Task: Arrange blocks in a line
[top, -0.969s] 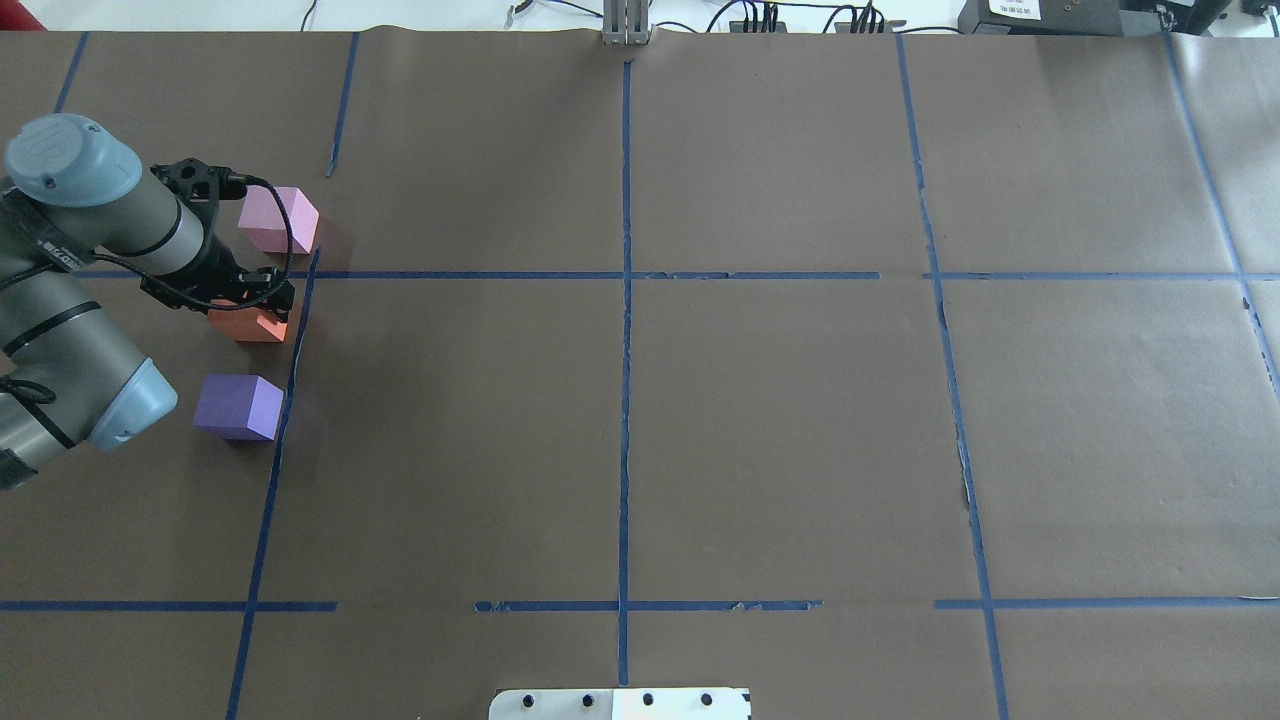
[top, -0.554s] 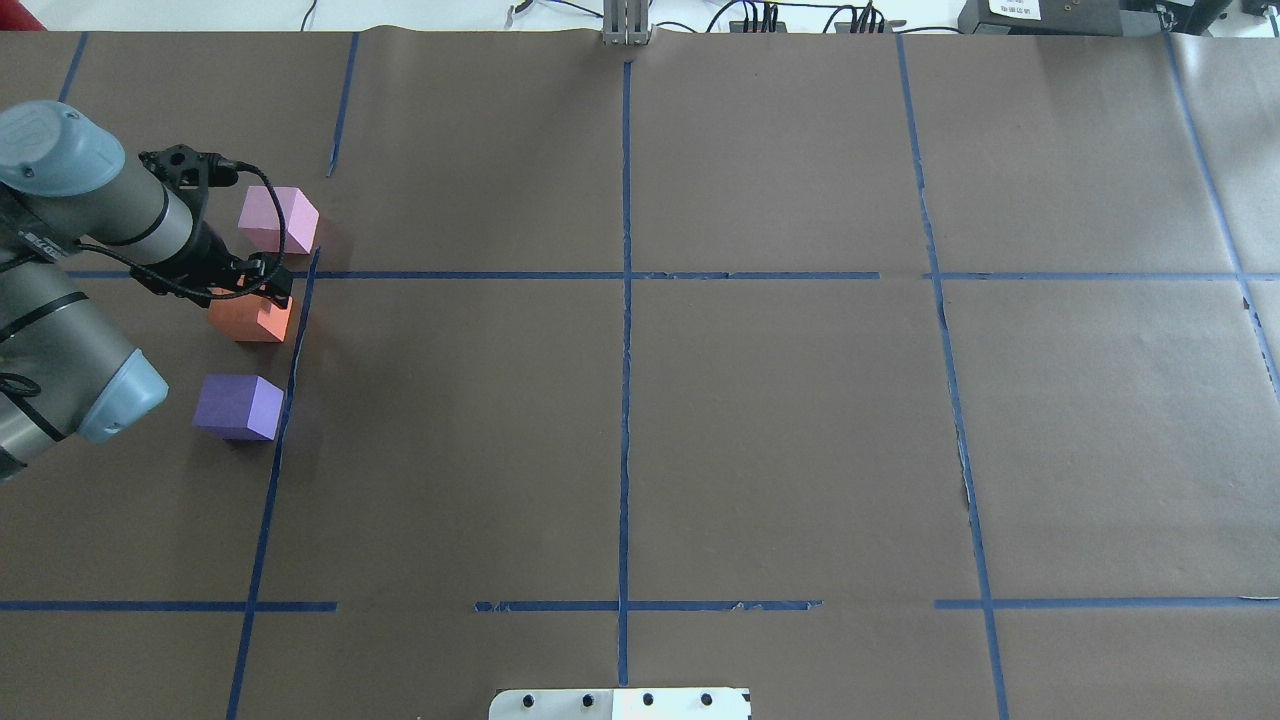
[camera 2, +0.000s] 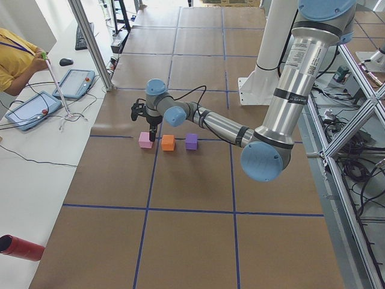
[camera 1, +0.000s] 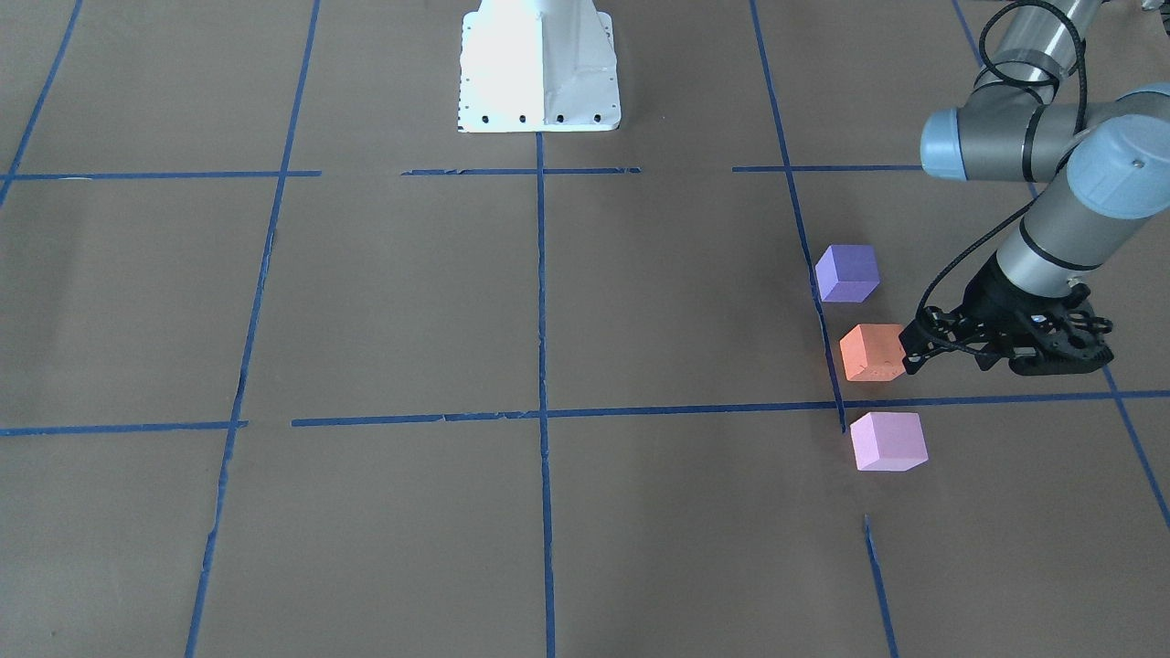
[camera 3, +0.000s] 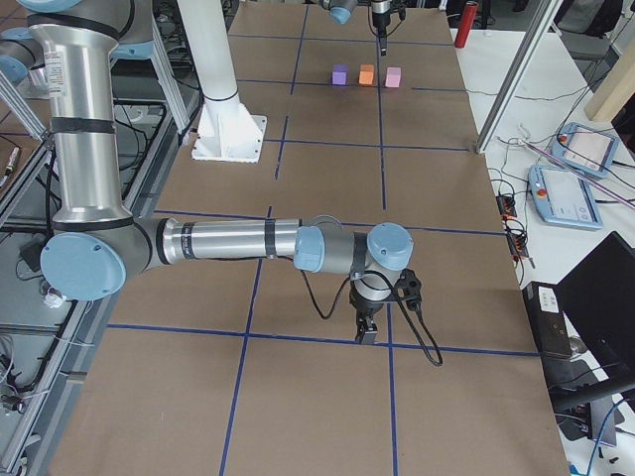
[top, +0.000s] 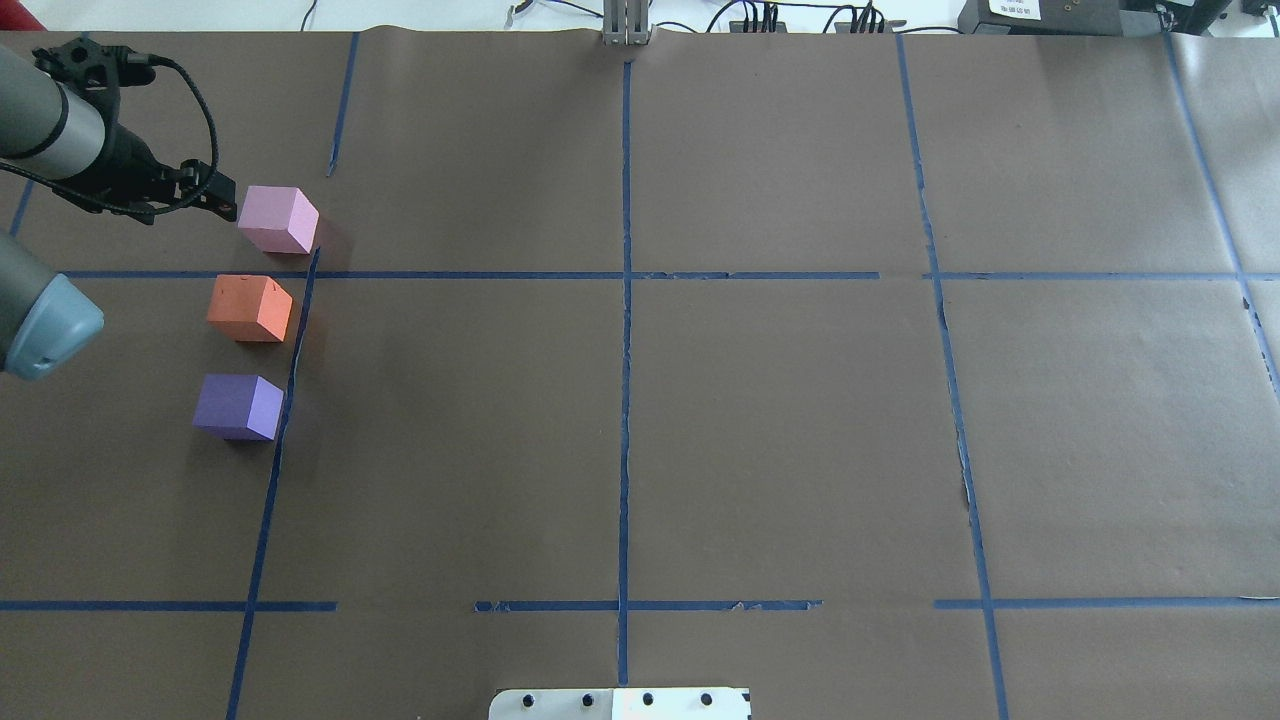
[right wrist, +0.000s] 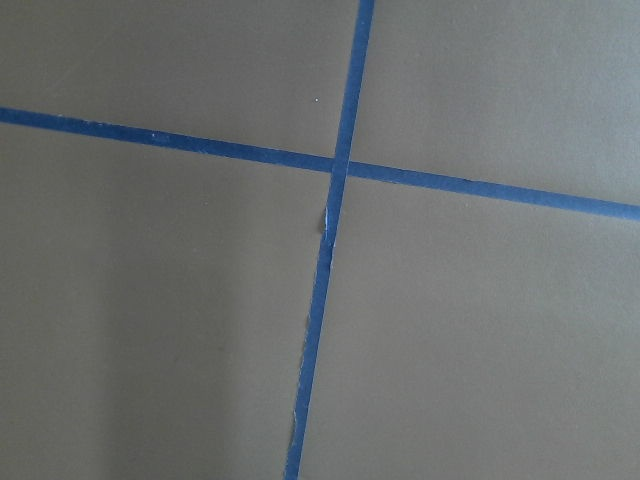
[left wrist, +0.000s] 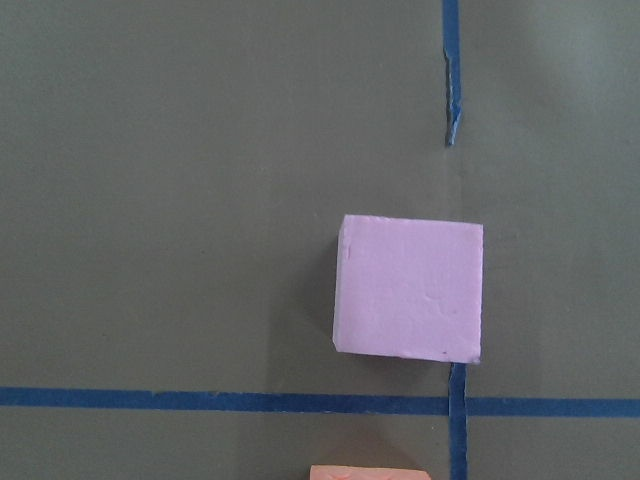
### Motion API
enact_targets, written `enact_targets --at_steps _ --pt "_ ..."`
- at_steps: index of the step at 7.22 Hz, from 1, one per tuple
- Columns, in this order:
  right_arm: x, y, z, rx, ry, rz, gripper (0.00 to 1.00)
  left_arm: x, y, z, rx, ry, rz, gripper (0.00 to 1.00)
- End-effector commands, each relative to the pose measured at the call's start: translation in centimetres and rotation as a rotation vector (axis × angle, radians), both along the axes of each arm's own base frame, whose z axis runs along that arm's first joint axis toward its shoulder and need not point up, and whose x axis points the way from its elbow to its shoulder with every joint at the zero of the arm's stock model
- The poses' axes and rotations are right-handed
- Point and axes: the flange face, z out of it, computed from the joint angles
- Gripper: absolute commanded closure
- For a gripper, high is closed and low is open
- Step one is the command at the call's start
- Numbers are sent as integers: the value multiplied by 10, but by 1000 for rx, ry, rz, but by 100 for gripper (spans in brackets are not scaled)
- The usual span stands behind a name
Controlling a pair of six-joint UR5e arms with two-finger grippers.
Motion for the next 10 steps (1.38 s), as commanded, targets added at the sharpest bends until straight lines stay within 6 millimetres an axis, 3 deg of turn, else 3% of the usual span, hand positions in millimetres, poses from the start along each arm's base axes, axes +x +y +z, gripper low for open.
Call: enact_targets --at_steps 1,3,4,5,6,9,10 --pt "1 0 0 1 0 0 0 -83 11 62 85 -100 69 1" --pt "0 0 0 0 0 0 0 -193 38 146 140 -220 147 1" --pt "0 0 0 0 0 0 0 -234 53 179 119 -246 142 0" --pt "1 0 0 0 0 1 0 -257 73 200 78 -241 115 0" --pt "0 0 0 0 0 0 0 -257 82 205 78 -216 134 0" --pt "0 0 0 0 0 0 0 -254 81 202 91 -185 157 0" --pt "0 0 0 0 0 0 0 -252 84 203 113 -168 247 0"
